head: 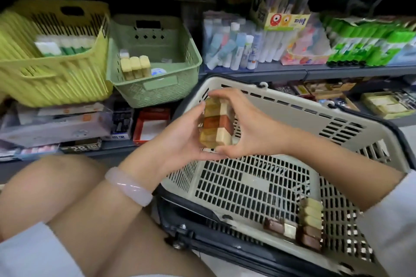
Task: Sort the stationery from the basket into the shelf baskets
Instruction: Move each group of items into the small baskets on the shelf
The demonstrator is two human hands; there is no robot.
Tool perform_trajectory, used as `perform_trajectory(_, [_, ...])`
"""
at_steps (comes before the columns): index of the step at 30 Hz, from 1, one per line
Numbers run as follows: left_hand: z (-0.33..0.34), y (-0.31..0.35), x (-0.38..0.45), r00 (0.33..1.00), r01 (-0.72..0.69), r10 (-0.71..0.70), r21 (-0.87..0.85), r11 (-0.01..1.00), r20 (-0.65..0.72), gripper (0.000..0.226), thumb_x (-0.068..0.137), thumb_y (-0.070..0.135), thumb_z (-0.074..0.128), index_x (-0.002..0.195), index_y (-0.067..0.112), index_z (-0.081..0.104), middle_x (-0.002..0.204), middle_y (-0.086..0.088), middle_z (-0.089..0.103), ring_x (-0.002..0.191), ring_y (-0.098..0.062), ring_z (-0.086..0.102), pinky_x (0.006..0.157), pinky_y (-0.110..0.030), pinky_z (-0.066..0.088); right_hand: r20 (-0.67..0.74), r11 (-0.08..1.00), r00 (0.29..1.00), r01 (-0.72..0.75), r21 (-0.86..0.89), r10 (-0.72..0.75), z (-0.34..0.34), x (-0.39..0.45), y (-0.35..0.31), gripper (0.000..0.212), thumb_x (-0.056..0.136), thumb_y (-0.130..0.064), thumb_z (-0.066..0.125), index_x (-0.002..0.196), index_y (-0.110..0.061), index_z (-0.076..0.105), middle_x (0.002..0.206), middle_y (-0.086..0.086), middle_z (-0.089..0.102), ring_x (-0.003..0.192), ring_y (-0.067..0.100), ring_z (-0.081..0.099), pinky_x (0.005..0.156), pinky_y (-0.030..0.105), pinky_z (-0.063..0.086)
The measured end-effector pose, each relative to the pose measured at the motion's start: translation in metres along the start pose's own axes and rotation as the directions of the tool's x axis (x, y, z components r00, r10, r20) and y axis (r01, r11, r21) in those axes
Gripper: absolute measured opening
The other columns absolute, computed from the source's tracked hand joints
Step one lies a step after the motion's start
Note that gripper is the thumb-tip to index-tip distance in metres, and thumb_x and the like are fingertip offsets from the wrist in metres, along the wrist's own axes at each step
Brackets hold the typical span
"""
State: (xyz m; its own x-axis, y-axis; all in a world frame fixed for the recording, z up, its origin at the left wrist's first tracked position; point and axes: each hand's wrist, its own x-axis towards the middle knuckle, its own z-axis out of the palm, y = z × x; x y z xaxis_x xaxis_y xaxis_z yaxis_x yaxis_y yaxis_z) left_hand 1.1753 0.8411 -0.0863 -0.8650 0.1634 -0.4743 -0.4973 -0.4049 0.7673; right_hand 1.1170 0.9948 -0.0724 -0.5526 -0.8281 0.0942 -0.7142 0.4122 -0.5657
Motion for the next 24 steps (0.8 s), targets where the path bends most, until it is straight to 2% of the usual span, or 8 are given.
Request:
perform_trajectory(4, [-0.013, 0.014, -0.01, 0.993, -0.085, 0.064, -0.24, 0.967, -0.096, 0.048, 0.088, 0.055, 0.044, 0.109, 0.016, 0.063, 0.087, -0.007, 0.071, 0.069, -0.021, 0.069, 0.051, -0.033, 0.054, 0.03, 0.992, 0.992, 0.123, -0.043, -0.122, 0.003, 0.036, -0.024, 0.108, 0.061, -0.033, 0.082, 0.144, -0.02, 0.013, 0.127, -0.005, 0.029, 0.123, 0.007, 0.031, 0.108, 0.02, 0.027])
perform_trajectory(8, [-0.033, 0.024, -0.018, 0.951, -0.282, 0.26, -0.124, 0.952, -0.167, 0.043, 0.088, 0.056, 0.04, 0.112, 0.028, 0.062, 0.1, -0.003, 0.072, 0.088, -0.019, 0.069, 0.066, -0.035, 0.056, 0.102, 0.986, 0.987, 0.107, 0.126, -0.12, -0.001, 0.063, -0.043, 0.109, 0.07, -0.043, 0.076, 0.142, -0.041, -0.006, 0.14, -0.009, 0.024, 0.128, -0.003, 0.029, 0.106, 0.009, 0.025])
perform_trajectory(10, [-0.044, 0.031, -0.027, 0.918, -0.363, 0.355, -0.016, 0.932, -0.175, 0.037, 0.089, 0.055, 0.039, 0.107, 0.032, 0.062, 0.089, -0.001, 0.073, 0.073, -0.016, 0.069, 0.055, -0.031, 0.054, 0.069, 0.936, 0.995, 0.042, 0.351, -0.07, -0.001, 0.077, -0.051, 0.089, 0.079, -0.045, 0.063, 0.145, -0.038, 0.003, 0.145, -0.007, 0.028, 0.132, -0.002, 0.031, 0.107, 0.018, 0.032])
perform_trajectory(12, [-0.054, 0.038, -0.034, 0.87, -0.429, 0.439, 0.092, 0.899, -0.224, 0.04, 0.087, 0.055, 0.039, 0.108, 0.028, 0.061, 0.082, -0.001, 0.073, 0.063, -0.017, 0.068, 0.051, -0.031, 0.054, -0.013, 0.858, 0.996, -0.065, 0.509, 0.083, 0.002, 0.09, -0.059, 0.061, 0.086, -0.049, 0.048, 0.141, -0.036, 0.025, 0.137, -0.006, 0.045, 0.123, 0.006, 0.047, 0.098, 0.023, 0.045])
perform_trajectory(14, [-0.066, 0.043, -0.037, 0.802, -0.466, 0.536, 0.285, 0.838, -0.265, 0.042, 0.086, 0.056, 0.04, 0.11, 0.028, 0.059, 0.095, -0.001, 0.072, 0.079, -0.018, 0.069, 0.066, -0.038, 0.057, -0.009, 0.788, 0.965, -0.21, 0.579, 0.264, 0.008, 0.105, -0.066, 0.04, 0.091, -0.051, 0.041, 0.121, -0.028, 0.054, 0.117, -0.002, 0.062, 0.104, 0.012, 0.06, 0.085, 0.025, 0.05])
perform_trajectory(16, [-0.077, 0.047, -0.039, 0.731, -0.475, 0.629, 0.466, 0.747, -0.263, 0.04, 0.085, 0.058, 0.04, 0.109, 0.032, 0.058, 0.104, 0.005, 0.068, 0.092, -0.013, 0.066, 0.081, -0.037, 0.054, 0.057, 0.741, 0.941, -0.298, 0.602, 0.332, 0.012, 0.119, -0.071, 0.043, 0.092, -0.051, 0.042, 0.1, -0.018, 0.068, 0.101, 0.004, 0.069, 0.09, 0.013, 0.061, 0.078, 0.026, 0.049])
perform_trajectory(20, [-0.096, 0.061, -0.044, 0.71, -0.457, 0.656, 0.541, 0.706, -0.256, 0.041, 0.079, 0.063, 0.04, 0.106, 0.037, 0.056, 0.103, 0.007, 0.067, 0.091, -0.016, 0.066, 0.082, -0.04, 0.054, 0.133, 0.623, 0.954, -0.278, 0.731, 0.27, 0.014, 0.139, -0.075, 0.029, 0.09, -0.04, 0.052, 0.091, -0.018, 0.069, 0.088, -0.003, 0.066, 0.083, 0.008, 0.057, 0.076, 0.022, 0.045])
perform_trajectory(24, [-0.106, 0.07, -0.045, 0.757, -0.466, 0.597, 0.419, 0.779, -0.267, 0.031, 0.085, 0.053, 0.042, 0.1, 0.03, 0.057, 0.088, 0.001, 0.07, 0.068, -0.015, 0.07, 0.061, -0.034, 0.059, 0.001, 0.589, 0.968, -0.154, 0.793, 0.252, 0.014, 0.157, -0.072, 0.012, 0.089, -0.018, 0.059, 0.1, -0.018, 0.06, 0.085, -0.003, 0.067, 0.077, 0.005, 0.06, 0.071, 0.019, 0.045])
